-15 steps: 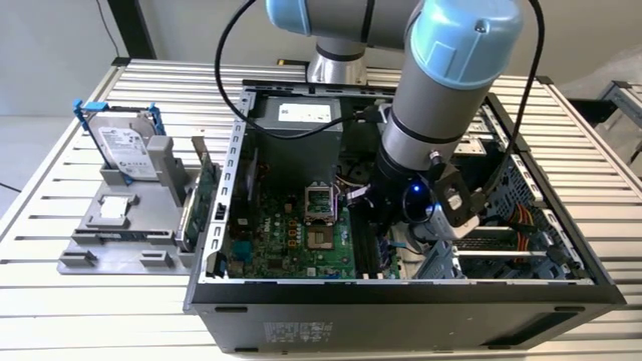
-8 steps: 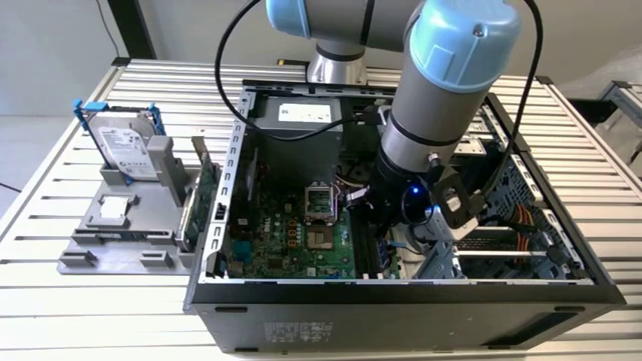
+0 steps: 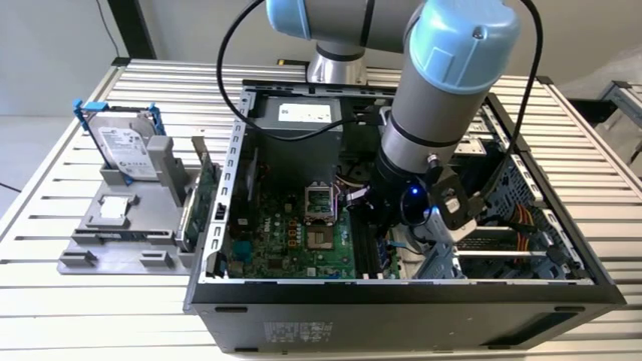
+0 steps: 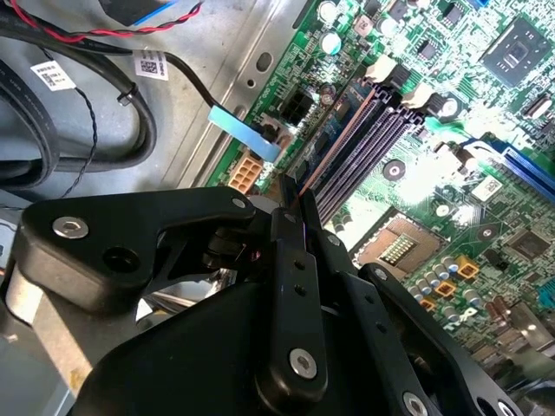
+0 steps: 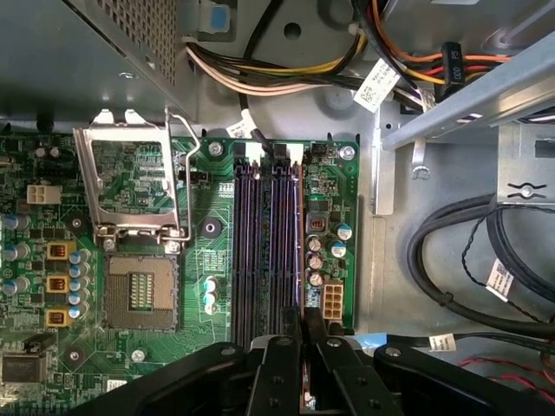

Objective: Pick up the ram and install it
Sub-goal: 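Insert the ram into the slot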

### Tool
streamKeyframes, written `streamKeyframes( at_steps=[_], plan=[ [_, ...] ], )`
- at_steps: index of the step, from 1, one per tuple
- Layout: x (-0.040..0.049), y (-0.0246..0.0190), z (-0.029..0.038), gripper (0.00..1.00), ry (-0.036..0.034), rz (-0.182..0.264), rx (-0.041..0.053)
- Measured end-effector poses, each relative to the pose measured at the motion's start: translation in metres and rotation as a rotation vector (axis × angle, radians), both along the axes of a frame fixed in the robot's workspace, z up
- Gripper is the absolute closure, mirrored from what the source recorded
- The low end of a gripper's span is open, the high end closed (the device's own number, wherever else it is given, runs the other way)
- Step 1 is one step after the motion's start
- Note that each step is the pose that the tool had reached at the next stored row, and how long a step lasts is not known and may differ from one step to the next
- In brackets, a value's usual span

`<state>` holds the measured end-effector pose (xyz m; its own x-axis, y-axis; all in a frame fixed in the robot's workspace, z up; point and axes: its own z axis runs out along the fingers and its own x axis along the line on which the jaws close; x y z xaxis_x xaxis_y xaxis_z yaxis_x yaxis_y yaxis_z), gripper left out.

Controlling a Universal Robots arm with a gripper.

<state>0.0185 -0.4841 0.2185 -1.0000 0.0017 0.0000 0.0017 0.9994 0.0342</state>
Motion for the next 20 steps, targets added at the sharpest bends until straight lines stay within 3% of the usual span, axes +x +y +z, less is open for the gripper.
streamKeyframes(
  at_steps=[20],
  plan=[
    [0.0, 0.0, 0.0011, 1.0, 0.0002, -0.002, -0.0011]
  ],
)
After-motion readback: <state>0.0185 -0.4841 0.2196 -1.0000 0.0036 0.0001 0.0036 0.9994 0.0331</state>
